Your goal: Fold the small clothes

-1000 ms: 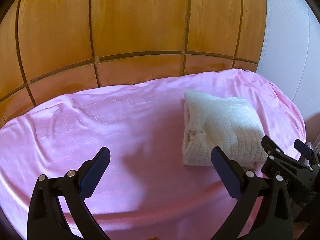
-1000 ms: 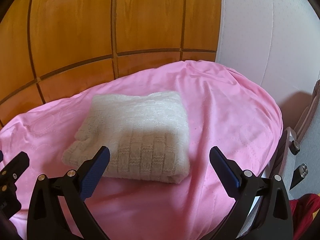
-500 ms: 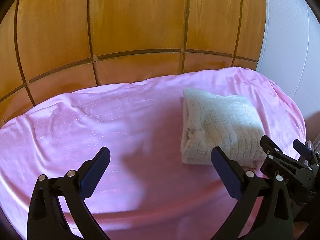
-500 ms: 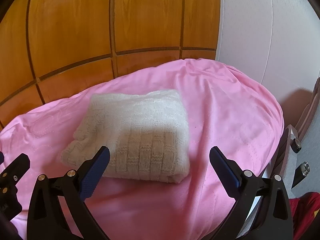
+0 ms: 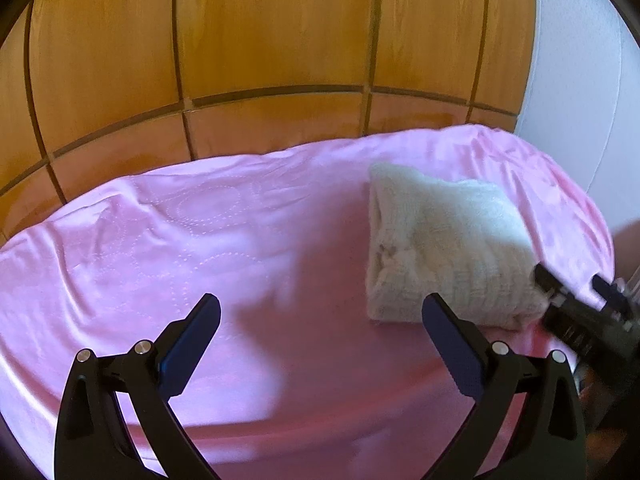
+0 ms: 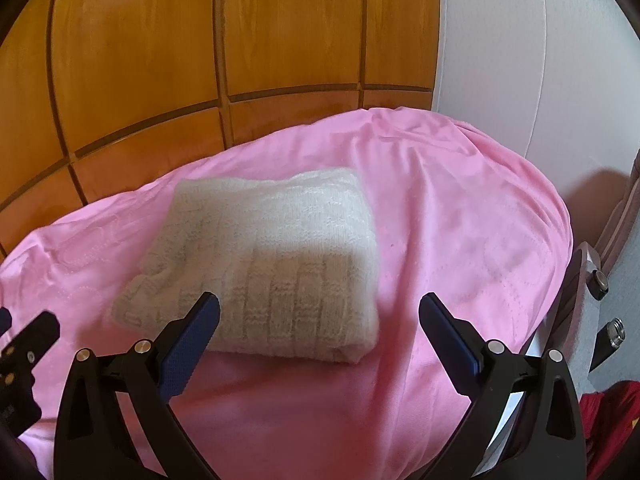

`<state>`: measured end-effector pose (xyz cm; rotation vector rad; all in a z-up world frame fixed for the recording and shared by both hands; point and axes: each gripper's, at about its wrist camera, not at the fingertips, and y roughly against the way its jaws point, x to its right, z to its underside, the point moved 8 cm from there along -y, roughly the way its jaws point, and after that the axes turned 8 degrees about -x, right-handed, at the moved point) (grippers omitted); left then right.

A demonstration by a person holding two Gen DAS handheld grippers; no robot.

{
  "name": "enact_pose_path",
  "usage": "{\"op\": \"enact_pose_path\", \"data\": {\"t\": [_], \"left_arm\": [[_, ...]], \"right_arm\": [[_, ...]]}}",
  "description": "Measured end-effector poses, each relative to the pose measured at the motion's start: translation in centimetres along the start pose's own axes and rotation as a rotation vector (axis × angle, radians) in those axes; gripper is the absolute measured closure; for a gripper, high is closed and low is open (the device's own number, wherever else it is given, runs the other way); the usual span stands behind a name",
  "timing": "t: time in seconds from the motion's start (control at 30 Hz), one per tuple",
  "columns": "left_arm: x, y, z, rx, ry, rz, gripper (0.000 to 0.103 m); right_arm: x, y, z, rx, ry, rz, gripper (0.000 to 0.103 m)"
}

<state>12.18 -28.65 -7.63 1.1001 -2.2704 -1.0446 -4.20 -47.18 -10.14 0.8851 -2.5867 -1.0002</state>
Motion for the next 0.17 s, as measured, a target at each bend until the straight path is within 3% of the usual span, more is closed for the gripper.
{"op": "enact_pose_path", "data": {"t": [0.17], "left_arm": [[-1.4,-1.2,1.1,-0.038,0.019,0.004,0.002]], "right_arm": [[5.6,-2.4,-2.8,-0.002,-0.110,0.055,0.004]]}}
